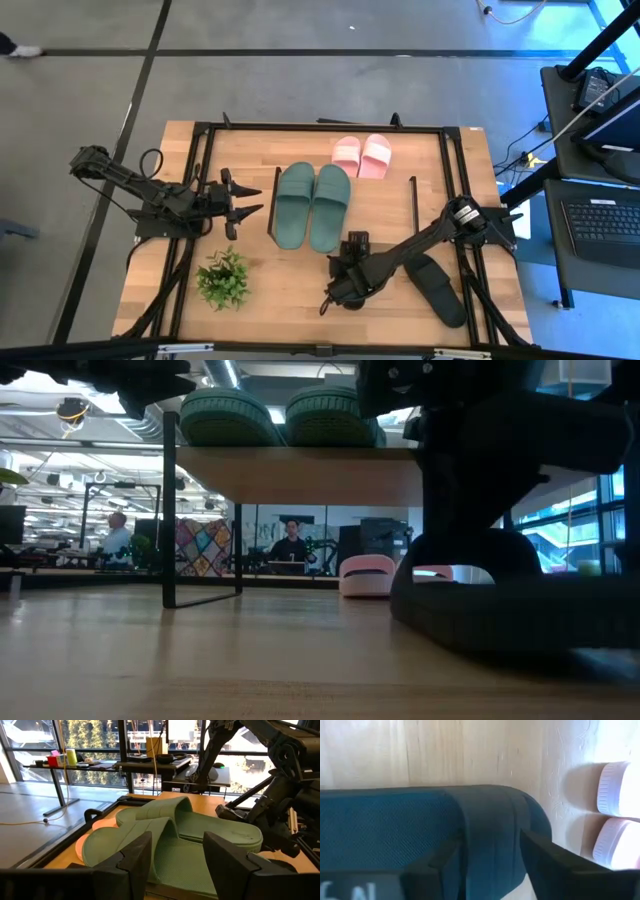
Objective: Pick and place slides into the shelf
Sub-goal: Put the left black slipper under the shelf
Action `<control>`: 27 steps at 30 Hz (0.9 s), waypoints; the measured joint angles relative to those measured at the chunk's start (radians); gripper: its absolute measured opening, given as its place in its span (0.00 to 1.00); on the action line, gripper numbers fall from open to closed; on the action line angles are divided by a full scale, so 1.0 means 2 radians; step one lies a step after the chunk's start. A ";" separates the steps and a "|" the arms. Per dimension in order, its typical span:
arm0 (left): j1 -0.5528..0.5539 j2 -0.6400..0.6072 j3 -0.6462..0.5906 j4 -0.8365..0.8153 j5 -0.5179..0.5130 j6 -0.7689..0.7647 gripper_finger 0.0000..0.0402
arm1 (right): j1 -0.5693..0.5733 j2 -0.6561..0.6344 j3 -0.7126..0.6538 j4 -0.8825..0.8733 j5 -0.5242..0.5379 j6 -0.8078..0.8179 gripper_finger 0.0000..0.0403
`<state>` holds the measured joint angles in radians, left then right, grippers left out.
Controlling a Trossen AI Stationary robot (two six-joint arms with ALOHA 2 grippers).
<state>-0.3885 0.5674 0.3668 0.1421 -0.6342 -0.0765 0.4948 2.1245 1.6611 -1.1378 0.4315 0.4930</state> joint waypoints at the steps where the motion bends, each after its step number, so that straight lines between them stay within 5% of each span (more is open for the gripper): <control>1: 0.000 0.000 0.000 0.000 0.000 0.000 0.42 | 0.000 0.000 0.000 0.001 0.000 0.000 0.51; 12: 0.000 0.001 0.000 -0.039 0.000 -0.005 0.42 | 0.003 0.000 0.019 -0.035 0.002 -0.016 0.57; 17: 0.000 0.001 0.000 -0.092 0.004 -0.067 0.42 | 0.004 0.000 0.073 -0.063 0.015 0.016 0.57; 27: -0.001 0.001 0.000 -0.102 0.136 -0.114 0.42 | 0.048 0.000 0.207 -0.042 -0.026 0.039 0.57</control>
<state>-0.3897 0.5690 0.3672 -0.0612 -0.3621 -0.3055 0.5910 2.1242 2.0760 -1.2213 0.3798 0.5711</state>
